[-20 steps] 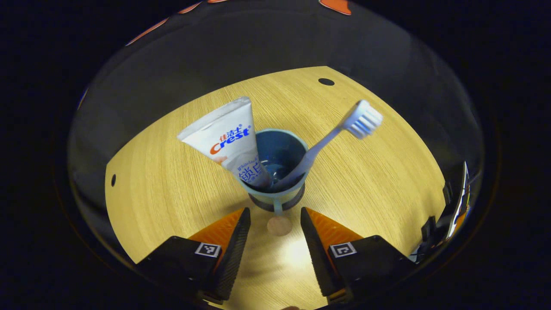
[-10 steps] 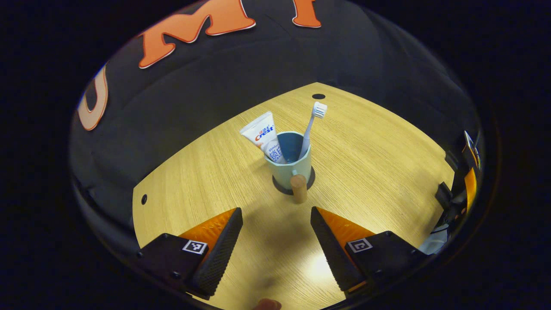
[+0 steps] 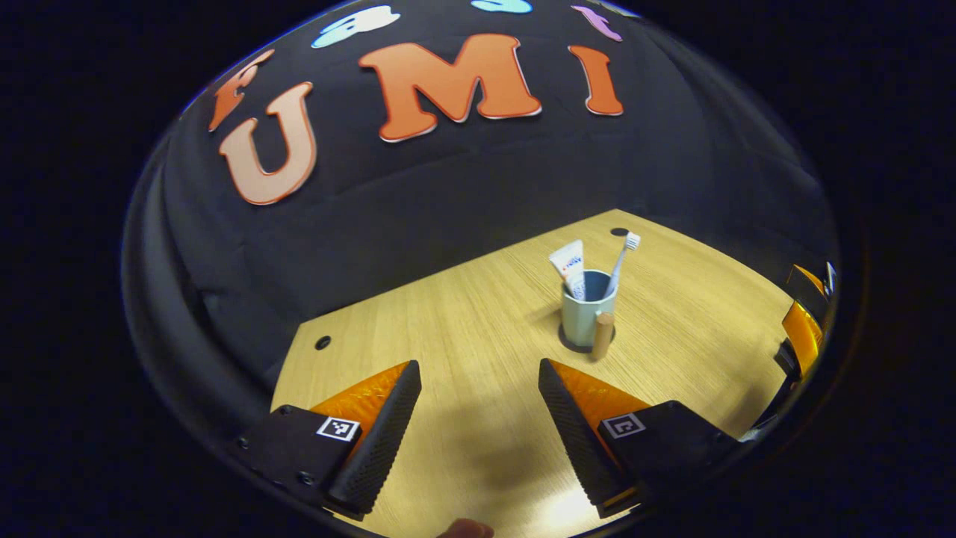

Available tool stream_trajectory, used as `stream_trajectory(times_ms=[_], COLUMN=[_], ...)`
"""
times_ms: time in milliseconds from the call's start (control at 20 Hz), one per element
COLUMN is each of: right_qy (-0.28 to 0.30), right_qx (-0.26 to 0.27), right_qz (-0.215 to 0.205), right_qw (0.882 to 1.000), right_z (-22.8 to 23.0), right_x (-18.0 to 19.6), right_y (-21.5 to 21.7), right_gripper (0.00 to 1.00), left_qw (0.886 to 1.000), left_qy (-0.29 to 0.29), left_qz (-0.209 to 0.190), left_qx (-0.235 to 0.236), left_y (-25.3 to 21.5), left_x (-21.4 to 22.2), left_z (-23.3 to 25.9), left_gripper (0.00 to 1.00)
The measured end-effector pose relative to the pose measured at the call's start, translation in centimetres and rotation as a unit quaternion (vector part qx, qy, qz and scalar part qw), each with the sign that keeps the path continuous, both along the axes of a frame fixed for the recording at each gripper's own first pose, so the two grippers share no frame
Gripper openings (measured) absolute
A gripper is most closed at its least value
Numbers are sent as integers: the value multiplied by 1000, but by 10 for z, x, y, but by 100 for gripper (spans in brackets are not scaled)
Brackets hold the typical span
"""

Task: Put the toothbrush and toothpaste on the desktop into the cup, then pick up the cup and place it on the coaster on the desktop.

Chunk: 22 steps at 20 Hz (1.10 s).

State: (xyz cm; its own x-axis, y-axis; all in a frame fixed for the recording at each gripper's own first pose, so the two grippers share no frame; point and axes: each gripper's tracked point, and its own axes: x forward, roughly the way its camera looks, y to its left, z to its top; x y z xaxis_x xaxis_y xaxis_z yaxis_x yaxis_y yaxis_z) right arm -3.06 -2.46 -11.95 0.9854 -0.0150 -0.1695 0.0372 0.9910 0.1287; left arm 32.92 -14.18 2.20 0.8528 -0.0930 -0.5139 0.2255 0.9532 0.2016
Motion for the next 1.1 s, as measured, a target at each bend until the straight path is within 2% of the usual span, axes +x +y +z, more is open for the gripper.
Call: stream_trajectory(times_ms=[150,300,500,650,1100], right_qy=[-15,-24,-38,-51,-78], right_qx=[-35,-54,-56,-39,-38], right_qz=[10,26,45,52,31], right_qw=[999,998,997,997,996], right_z=[11,19,27,32,41], right_x=[14,28,37,40,48], right_y=[24,51,77,91,81], right_gripper=[98,100,98,98,99], left_qw=[998,991,972,957,915], left_qy=[-56,-115,-203,-258,-366], left_qz=[31,63,66,80,115], left_qx=[-14,-36,-100,-104,-123], left_y=[1,6,-1,1,5], left_x=[-1,6,15,18,24], left_z=[0,9,34,47,73], left_gripper=[100,100,100,100,100])
